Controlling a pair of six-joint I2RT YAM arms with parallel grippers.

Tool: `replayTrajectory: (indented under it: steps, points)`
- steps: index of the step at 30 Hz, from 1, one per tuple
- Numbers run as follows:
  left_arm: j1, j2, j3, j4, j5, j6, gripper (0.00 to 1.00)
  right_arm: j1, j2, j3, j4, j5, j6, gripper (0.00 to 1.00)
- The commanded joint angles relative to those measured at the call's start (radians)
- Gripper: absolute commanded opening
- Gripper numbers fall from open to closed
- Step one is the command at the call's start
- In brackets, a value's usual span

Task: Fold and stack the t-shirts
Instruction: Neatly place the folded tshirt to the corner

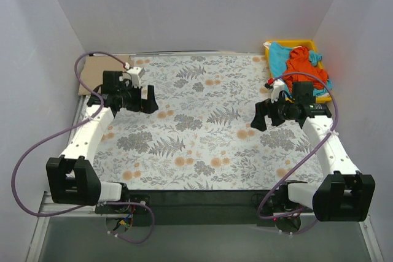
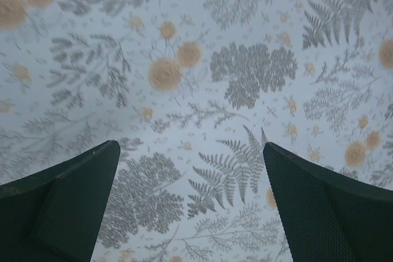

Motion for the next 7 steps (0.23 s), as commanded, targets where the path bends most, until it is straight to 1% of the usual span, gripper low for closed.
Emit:
replayTrajectory:
  steps: [1,3,7]
  points:
    - [-0.01,-0.099,-0.128,0.036,-0.003,0.004,0.98,-0.005,-0.03,-0.068,-0.002,0.008,-0.039,0.98]
    - [-0.011,-0.144,-0.186,0.041,-0.011,0.017,0.98,-0.005,-0.037,-0.082,-0.002,0.013,-0.05,0.98]
    - [-0.013,-0.197,-0.205,0.05,-0.029,0.011,0.98,-0.005,-0.071,-0.098,-0.002,0.019,-0.048,0.98]
